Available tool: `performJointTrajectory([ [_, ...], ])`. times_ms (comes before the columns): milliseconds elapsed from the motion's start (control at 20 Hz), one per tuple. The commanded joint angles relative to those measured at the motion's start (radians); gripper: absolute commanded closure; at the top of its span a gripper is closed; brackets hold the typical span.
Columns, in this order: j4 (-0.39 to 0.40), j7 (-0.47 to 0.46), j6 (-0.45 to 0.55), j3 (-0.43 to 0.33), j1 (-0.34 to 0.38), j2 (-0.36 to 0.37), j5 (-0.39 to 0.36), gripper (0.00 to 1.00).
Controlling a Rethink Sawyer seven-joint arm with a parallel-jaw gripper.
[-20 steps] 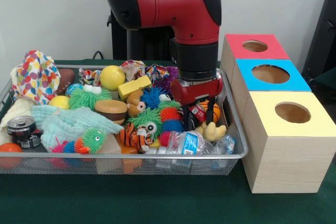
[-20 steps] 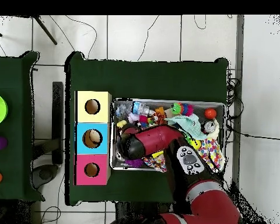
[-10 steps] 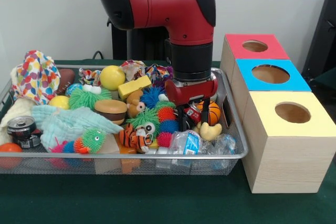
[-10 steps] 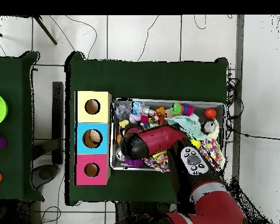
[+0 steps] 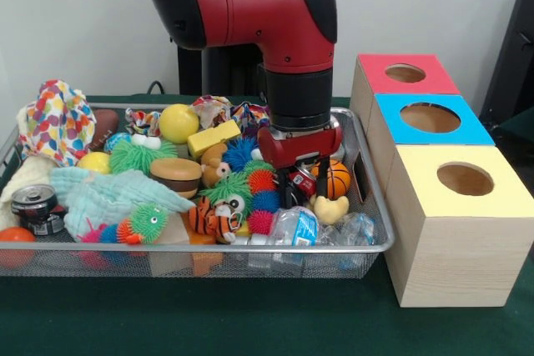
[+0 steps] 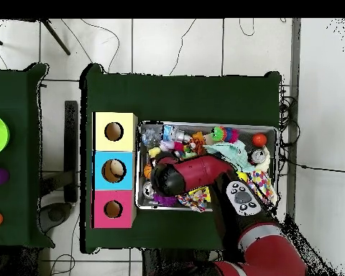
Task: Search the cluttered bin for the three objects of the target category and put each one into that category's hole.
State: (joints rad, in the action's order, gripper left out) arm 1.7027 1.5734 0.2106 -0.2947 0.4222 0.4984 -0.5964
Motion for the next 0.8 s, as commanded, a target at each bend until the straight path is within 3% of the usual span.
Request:
performJointTrajectory([
  [50,-0.039,0.029,0.038,-0.087,0.052,-0.118,0.011,0.0],
  [800,0.009,0.041,0.093,-0.126,0.084,-0.107,0.088,0.0],
])
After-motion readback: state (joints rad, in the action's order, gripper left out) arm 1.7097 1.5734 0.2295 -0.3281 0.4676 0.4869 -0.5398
